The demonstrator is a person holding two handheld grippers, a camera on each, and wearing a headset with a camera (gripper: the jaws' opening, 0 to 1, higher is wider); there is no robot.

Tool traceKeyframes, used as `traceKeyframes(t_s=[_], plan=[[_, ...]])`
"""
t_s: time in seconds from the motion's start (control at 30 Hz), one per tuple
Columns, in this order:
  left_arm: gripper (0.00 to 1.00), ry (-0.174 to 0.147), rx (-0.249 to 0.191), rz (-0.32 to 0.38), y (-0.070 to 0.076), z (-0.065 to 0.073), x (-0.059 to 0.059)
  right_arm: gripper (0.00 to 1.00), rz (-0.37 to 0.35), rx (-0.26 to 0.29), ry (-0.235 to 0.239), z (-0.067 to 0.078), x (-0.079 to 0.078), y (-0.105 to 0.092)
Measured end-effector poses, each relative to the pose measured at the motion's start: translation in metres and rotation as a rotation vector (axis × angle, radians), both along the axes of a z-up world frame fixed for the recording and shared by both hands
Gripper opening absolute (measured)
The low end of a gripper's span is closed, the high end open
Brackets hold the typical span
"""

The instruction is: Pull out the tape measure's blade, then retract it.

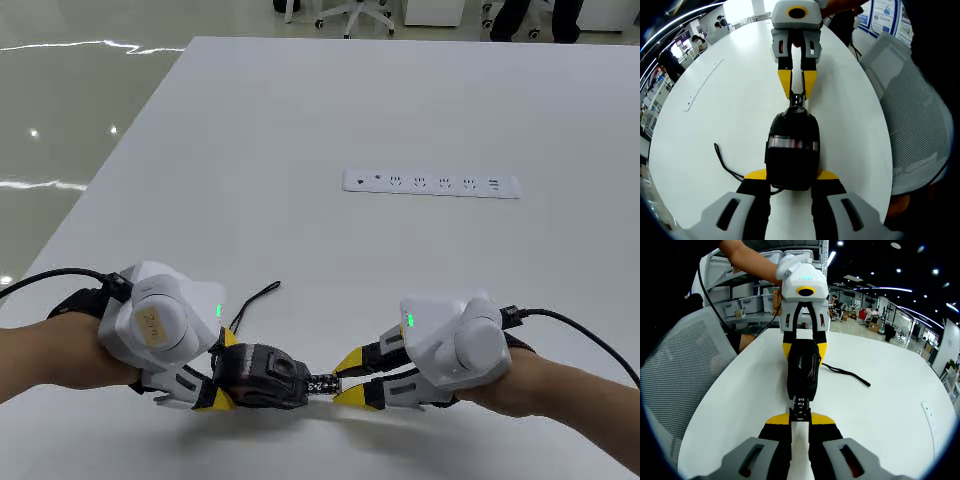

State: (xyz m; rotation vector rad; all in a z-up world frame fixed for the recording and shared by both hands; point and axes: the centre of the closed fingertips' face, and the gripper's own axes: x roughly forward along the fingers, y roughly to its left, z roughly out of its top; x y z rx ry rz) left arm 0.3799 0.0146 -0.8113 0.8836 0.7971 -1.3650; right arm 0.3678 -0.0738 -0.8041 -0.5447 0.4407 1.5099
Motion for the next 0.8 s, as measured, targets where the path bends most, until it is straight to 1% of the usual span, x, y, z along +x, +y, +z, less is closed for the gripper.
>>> traceKeyframes(t_s=[0.53,0.8], plan=[[0.26,0.000,-0.004,0.002,0.0004,0.0001,-0.0013,0.10,-0.001,0.013,0.013,0.0056,-0.0019,-0.0058],[0.26,0.002,-0.006,0.005,-0.0001,0.0006,-0.0014,0.10,-0.001,0.015,0.014,0.0061,-0.0019,-0.0075]])
